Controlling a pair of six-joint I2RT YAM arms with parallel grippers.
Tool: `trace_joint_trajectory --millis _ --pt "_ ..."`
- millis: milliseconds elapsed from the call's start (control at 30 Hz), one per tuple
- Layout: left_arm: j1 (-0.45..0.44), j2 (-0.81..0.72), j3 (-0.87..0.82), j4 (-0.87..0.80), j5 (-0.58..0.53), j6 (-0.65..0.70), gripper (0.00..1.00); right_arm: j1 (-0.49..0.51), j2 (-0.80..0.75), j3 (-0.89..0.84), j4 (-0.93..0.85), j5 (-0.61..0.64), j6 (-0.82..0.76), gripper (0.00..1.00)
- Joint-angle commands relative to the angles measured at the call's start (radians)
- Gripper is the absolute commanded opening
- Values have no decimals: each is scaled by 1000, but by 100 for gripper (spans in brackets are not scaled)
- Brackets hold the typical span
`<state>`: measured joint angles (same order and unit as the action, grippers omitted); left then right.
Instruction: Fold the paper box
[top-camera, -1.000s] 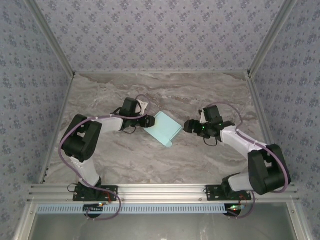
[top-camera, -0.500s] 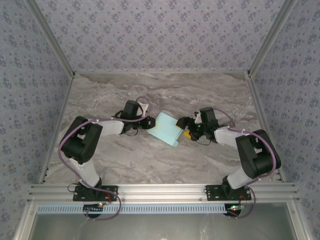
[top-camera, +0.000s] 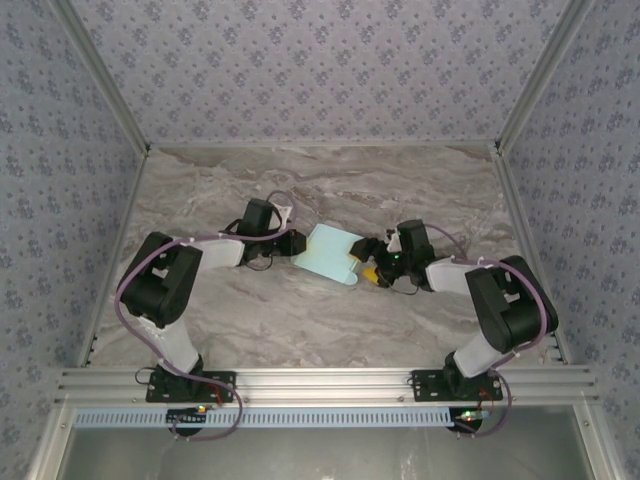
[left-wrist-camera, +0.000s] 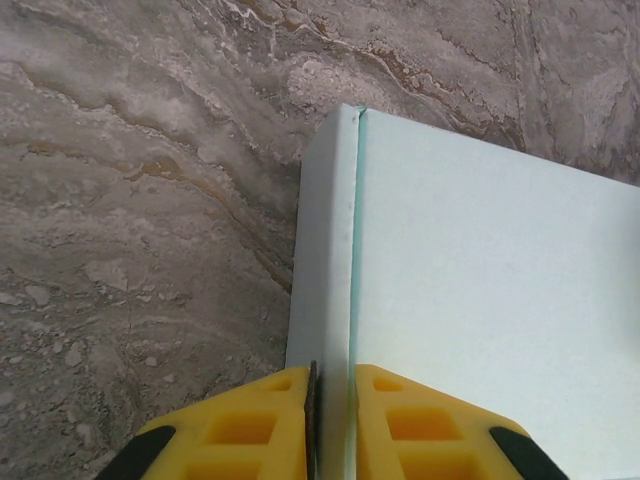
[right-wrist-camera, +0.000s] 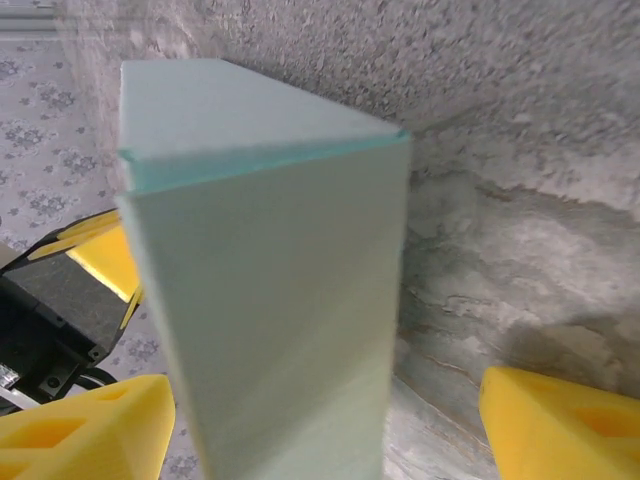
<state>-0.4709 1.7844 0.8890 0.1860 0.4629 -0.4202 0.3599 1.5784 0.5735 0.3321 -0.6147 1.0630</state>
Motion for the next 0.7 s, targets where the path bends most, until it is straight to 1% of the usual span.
trace_joint_trajectory --millis 0,67,133,200,267,367,533,567,600,667 --pt "7 52 -17 -128 -20 9 16 17 24 -15 74 -15 53 82" --pt "6 50 -17 -126 -14 9 16 26 32 -7 88 -9 60 80" --pt "6 48 -17 -126 -9 11 16 42 41 -4 109 4 80 74" --pt "7 47 -16 -124 -2 12 16 55 49 -8 162 22 113 64" --pt "7 49 -19 -120 1 11 16 74 45 -10 211 43 125 57" --pt "6 49 -25 -112 6 11 16 97 33 -3 229 82 134 51" --pt "8 17 -39 -90 20 15 17 102 11 -3 220 114 150 51" --pt "8 10 -40 -89 22 17 17 102 7 -4 217 117 150 54" --pt "10 5 -38 -92 22 21 18 103 1 -5 214 123 152 59" --pt "11 2 -29 -105 24 31 18 105 -9 -10 207 135 151 63"
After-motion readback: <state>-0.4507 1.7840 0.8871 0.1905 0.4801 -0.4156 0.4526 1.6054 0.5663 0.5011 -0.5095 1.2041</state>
